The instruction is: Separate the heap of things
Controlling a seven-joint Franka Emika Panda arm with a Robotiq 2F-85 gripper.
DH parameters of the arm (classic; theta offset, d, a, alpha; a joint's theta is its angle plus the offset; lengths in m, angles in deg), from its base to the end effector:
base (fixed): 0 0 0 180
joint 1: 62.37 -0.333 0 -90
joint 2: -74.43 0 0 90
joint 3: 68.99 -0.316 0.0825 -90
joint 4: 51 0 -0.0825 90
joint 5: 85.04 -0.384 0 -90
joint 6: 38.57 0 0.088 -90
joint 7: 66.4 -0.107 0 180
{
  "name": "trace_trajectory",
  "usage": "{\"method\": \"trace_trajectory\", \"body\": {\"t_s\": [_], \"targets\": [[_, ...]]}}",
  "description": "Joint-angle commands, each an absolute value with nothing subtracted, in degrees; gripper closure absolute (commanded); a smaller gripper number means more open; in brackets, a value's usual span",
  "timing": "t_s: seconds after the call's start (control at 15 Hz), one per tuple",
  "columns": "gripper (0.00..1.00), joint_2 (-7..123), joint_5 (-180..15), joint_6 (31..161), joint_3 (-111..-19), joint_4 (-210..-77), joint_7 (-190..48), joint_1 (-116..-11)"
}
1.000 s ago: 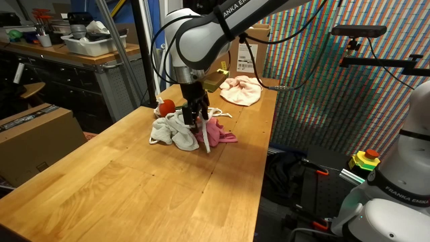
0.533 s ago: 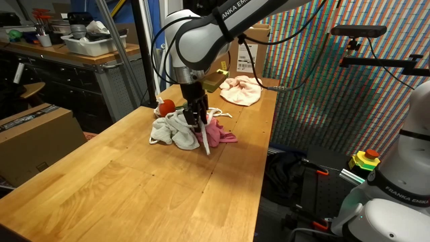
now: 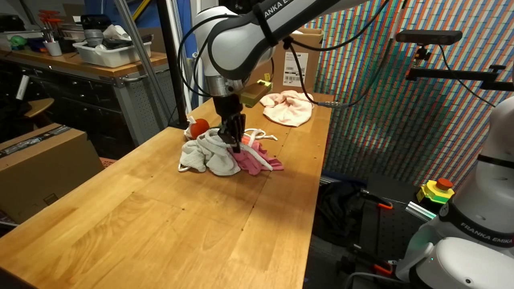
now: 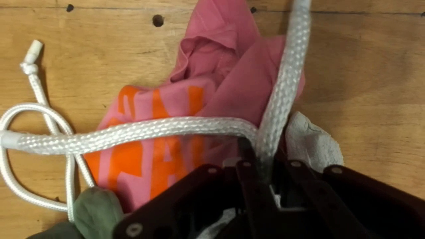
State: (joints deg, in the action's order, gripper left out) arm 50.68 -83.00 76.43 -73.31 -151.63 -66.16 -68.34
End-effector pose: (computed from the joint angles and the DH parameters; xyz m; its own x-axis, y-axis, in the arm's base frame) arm 0.6265 0.1078 0.3210 0.9676 0.1938 -0.1616 0.1962 -0.9806 -0.0016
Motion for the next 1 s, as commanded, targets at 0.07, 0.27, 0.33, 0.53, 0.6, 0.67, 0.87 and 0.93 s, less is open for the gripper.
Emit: {"method": "trace_trajectory", "body": {"t_s": [0.07, 0.27, 0.33, 0.53, 0.6, 0.67, 0.87, 0.93], "targets": [[0.92, 53.2, -82.2, 75.0, -73.4, -151.0, -66.3, -68.9], [0.92, 56.9, -81.3, 74.8, -73.6, -151.1, -66.9, -69.6], [0.92, 58.2, -81.3, 74.4, -73.8, -150.8, -67.0, -69.9], [0.92, 62.1, -80.8, 73.8, -74.4, -150.3, -66.9, -70.6], [0.92, 63.2, -80.7, 74.1, -74.6, -150.2, -66.9, -70.8], [0.92, 64.1, -81.0, 73.8, -74.9, -149.6, -67.1, -71.0], [0.92, 66.4, -81.7, 73.8, -75.8, -148.4, -67.4, -71.6], [0.92, 67.0, -81.7, 74.2, -76.2, -148.1, -67.7, -71.8]]}}
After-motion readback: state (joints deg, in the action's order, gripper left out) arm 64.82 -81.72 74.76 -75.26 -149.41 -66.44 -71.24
